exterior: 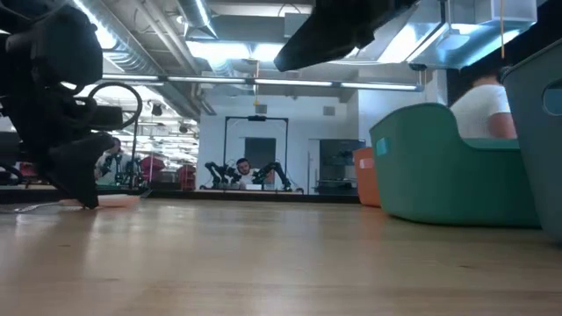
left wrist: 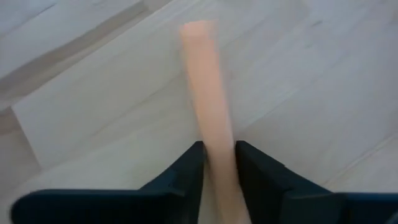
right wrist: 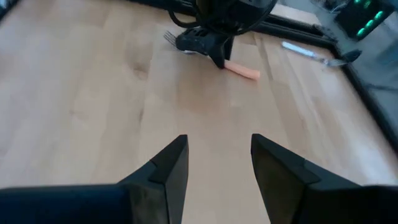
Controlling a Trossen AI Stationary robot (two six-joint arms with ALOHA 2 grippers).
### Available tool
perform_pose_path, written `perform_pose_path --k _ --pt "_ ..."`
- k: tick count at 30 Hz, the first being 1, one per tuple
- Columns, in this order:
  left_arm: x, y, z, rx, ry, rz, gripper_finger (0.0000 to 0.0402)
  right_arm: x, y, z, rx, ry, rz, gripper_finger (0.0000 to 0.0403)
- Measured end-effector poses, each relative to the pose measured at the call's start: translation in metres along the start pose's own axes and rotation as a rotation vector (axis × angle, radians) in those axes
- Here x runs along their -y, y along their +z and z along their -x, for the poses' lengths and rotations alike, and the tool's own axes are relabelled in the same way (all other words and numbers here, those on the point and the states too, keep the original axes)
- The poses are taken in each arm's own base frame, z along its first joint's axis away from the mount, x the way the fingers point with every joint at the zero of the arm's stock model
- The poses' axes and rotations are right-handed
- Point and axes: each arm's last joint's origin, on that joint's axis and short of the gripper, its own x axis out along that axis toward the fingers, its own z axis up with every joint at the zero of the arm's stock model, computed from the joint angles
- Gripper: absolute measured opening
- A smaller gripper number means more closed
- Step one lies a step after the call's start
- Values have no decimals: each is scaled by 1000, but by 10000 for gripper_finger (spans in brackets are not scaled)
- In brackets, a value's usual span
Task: Sort silverware by color (type)
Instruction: Put the orange fork into the dark blue bin
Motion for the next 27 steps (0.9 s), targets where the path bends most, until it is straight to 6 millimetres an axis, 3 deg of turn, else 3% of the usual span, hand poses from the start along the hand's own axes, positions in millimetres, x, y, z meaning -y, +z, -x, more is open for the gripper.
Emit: perform_pose_path --k 5,9,13,20,27 --pt "3 -1 1 33 -25 -48 45 -2 2 0 21 53 -50 161" --pt "8 -5 4 68 -69 -80 45 -5 4 -3 54 126 -66 169" --pt "18 -6 10 113 -144 -122 62 -8 4 -8 77 144 -75 210" --pt "52 -1 33 311 -379 -275 57 -6 4 -11 86 128 -38 286" --pt "81 5 66 618 -626 -470 59 -9 7 -18 157 126 -16 291"
